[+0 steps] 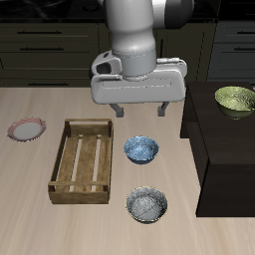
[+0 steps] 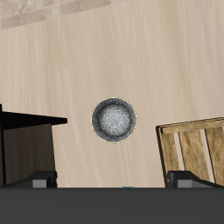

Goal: Place the black bowl in the wooden tray

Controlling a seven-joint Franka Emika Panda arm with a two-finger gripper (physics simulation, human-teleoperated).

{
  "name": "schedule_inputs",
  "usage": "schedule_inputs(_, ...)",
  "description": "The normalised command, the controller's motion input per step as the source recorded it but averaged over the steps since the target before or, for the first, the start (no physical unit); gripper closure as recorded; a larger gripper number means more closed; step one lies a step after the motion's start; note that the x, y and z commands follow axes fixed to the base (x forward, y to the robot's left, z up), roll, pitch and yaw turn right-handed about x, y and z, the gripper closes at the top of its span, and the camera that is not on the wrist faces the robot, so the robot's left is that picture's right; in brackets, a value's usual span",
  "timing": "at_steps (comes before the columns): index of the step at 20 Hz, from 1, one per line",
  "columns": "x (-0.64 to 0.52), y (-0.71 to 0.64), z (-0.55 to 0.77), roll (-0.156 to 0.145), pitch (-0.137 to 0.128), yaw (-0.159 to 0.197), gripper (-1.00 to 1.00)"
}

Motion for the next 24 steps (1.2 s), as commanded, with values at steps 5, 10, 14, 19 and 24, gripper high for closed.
schedule_inputs(5,0.24,-0.04,-0.04,-0.01,0.014,0.039,-1.0)
schedule_inputs(10,0.21,-0.13,0.0,-0.028,0.007,0.051,-1.0)
schedule_inputs(14,0.09,-0.1,-0.04,-0.015,0.011,0.024,-1.0)
schedule_inputs(19,0.03,-0.05,-0.18,0.004,0.007,0.035,-1.0)
schedule_inputs(24,0.08,-0.12,-0.13,-0.006,-0.003,0.023,-1.0)
